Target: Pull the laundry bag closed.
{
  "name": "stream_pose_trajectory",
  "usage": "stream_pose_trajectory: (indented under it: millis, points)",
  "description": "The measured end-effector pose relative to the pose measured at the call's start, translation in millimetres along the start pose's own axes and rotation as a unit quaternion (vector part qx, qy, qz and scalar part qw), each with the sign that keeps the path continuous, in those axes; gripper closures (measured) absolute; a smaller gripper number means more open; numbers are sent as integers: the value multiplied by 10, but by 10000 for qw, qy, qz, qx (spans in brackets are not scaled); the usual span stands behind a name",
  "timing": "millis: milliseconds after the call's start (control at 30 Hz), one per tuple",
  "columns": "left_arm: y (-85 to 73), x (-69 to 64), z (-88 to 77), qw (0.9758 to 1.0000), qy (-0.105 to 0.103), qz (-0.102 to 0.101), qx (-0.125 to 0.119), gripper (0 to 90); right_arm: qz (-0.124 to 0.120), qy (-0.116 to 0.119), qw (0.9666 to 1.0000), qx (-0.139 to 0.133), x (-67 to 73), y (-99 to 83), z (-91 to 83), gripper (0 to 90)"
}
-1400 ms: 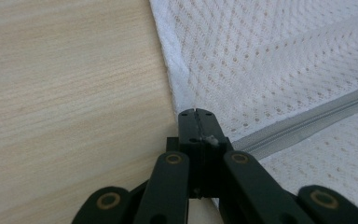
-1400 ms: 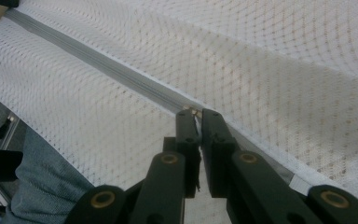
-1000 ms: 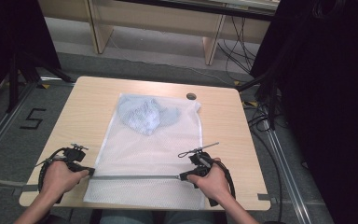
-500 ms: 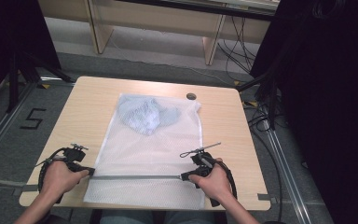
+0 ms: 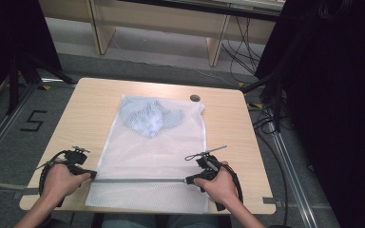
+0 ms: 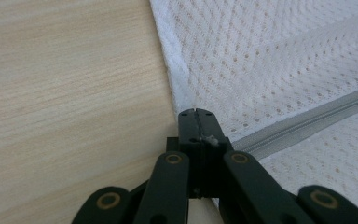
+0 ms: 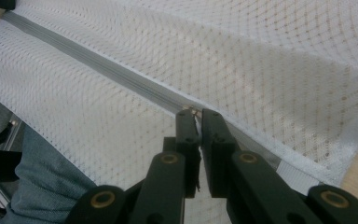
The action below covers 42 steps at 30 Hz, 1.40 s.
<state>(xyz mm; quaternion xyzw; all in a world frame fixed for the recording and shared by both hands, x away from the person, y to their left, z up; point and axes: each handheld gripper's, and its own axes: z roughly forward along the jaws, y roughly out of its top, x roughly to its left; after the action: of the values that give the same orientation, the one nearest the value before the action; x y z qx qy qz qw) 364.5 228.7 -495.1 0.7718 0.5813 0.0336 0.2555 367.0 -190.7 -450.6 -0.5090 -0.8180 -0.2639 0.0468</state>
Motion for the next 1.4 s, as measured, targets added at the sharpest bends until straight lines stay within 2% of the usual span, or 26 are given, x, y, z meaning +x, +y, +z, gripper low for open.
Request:
stream_pose_trajectory:
  millis: [67,167,200,267,300,333,433,500,600,633,1400]
  points:
    - [11,3,-16,9999,4,38,123,899,-1,14,10000,-4,-5,-2,-3,869]
    - [10,2,-15,9999,5,32,113,899,22,29,10000,-1,-14,-5,-9,869]
    - [3,1,-4,10000,2,19,35,899,121,-14,9999,15,-4,-9,-16,869]
    - [10,2,-15,9999,6,39,114,899,173,-21,9998,34,1,-11,-18,869]
    - [3,1,-4,10000,-1,17,34,899,203,-19,9998,36,1,-12,-17,868]
    - [1,2,1,10000,-1,25,-4,899,147,-11,9999,19,-13,-12,-19,869]
    - [10,2,-15,9999,6,42,118,899,19,24,10000,-21,-31,-11,-17,869]
    - [11,2,-16,9999,7,46,122,899,129,1,9999,30,-26,-15,-32,869]
    - [11,1,-15,9999,10,42,117,899,163,-65,9998,-1,-34,-18,-35,869]
    - [10,0,-14,9999,13,40,111,899,112,-2,9999,-8,-42,-21,-44,869]
    - [8,-2,-15,9999,23,29,103,899,265,-77,9996,-41,-162,-75,-107,869]
